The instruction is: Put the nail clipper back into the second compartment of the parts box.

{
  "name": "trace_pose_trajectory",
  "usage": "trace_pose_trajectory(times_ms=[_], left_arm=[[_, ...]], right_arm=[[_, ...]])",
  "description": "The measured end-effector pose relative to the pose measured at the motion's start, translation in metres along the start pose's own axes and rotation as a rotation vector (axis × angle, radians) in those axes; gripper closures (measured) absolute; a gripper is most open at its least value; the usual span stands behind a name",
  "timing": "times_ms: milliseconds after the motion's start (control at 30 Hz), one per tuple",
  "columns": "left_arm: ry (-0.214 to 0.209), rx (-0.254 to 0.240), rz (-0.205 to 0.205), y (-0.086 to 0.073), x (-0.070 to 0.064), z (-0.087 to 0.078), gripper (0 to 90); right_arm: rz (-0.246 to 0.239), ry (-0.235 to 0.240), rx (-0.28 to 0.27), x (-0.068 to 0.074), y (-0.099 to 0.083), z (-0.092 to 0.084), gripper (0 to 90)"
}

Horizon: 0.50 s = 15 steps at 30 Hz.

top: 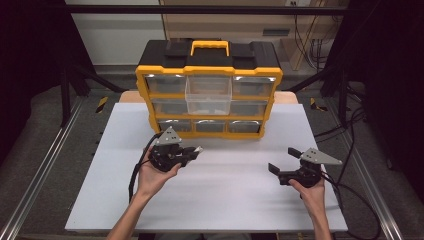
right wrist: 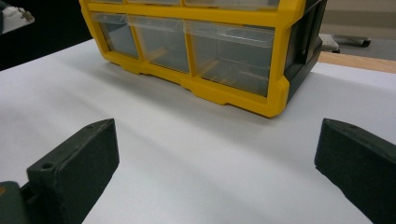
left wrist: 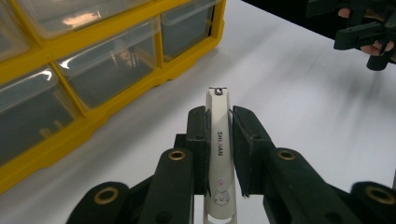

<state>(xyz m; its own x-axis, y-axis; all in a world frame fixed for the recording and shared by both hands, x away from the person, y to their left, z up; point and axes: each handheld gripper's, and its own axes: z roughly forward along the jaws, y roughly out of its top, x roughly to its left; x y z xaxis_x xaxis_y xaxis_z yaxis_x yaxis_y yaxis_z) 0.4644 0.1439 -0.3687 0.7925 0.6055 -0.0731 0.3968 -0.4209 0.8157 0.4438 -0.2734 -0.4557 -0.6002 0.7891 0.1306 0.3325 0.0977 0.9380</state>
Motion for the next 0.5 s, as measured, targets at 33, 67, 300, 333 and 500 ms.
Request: trace_pose_trajectory(times_ms=[33,67,300,333,500], left_arm=[[-0.001,-0.005,0.000,0.001,0.000,-0.002,77.1],[-0.001,-0.006,-0.001,0.001,0.001,-0.004,77.1],[-0.005,-0.019,0.002,0.006,0.001,-0.015,77.1],[-0.004,-0.021,0.002,0.007,0.001,-0.017,77.1],[-0.003,-0.037,-0.002,0.010,0.001,-0.026,77.1]], right_arm=[[0.000,0.000,0.000,0.000,0.000,0.000,0.5],[0.000,0.000,0.000,0.000,0.000,0.000,0.5],[-0.001,0.001,0.004,0.000,0.000,0.000,0.5],[-0.001,0.000,0.004,0.000,0.000,0.000,0.5],[-0.001,-0.002,0.002,0.000,0.000,0.000,0.5]])
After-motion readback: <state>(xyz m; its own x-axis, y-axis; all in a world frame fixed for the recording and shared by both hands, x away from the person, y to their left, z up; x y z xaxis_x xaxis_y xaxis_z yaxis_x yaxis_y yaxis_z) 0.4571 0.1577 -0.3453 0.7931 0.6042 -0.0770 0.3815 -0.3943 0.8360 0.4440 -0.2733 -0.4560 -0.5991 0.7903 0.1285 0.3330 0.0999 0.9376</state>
